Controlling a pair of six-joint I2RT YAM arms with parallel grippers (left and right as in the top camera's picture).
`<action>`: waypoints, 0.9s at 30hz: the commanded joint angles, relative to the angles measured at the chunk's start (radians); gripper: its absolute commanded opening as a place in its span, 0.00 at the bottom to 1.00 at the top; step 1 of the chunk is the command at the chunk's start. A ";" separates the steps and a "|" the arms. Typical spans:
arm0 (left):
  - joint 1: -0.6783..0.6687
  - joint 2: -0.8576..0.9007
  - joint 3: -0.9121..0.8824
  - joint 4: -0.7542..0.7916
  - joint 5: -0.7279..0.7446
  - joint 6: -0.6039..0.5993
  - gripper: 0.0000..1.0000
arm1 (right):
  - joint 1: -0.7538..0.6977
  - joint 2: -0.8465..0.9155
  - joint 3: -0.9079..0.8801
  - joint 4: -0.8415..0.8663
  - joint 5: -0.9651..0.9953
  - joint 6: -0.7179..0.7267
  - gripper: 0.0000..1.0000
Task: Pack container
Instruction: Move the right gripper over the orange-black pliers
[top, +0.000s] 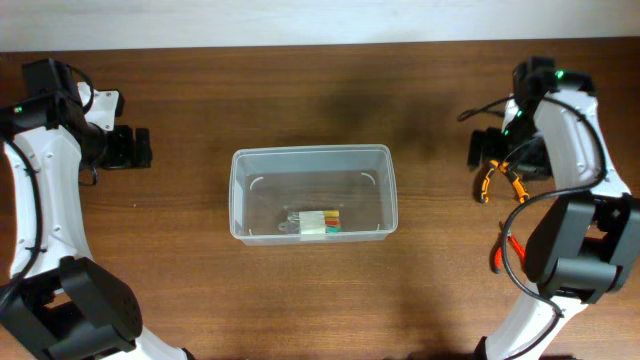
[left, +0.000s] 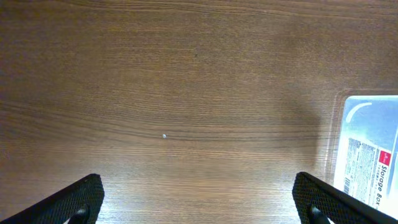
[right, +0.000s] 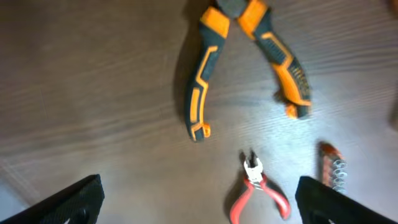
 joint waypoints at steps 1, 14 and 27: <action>0.008 0.009 -0.005 0.002 0.008 -0.010 0.99 | -0.003 -0.005 -0.089 0.060 -0.006 0.060 0.99; 0.008 0.009 -0.005 0.001 0.016 -0.014 0.99 | -0.003 0.037 -0.160 0.252 -0.013 0.142 0.99; 0.008 0.009 -0.005 0.001 0.015 -0.014 0.99 | -0.005 0.065 -0.160 0.356 -0.137 0.105 0.99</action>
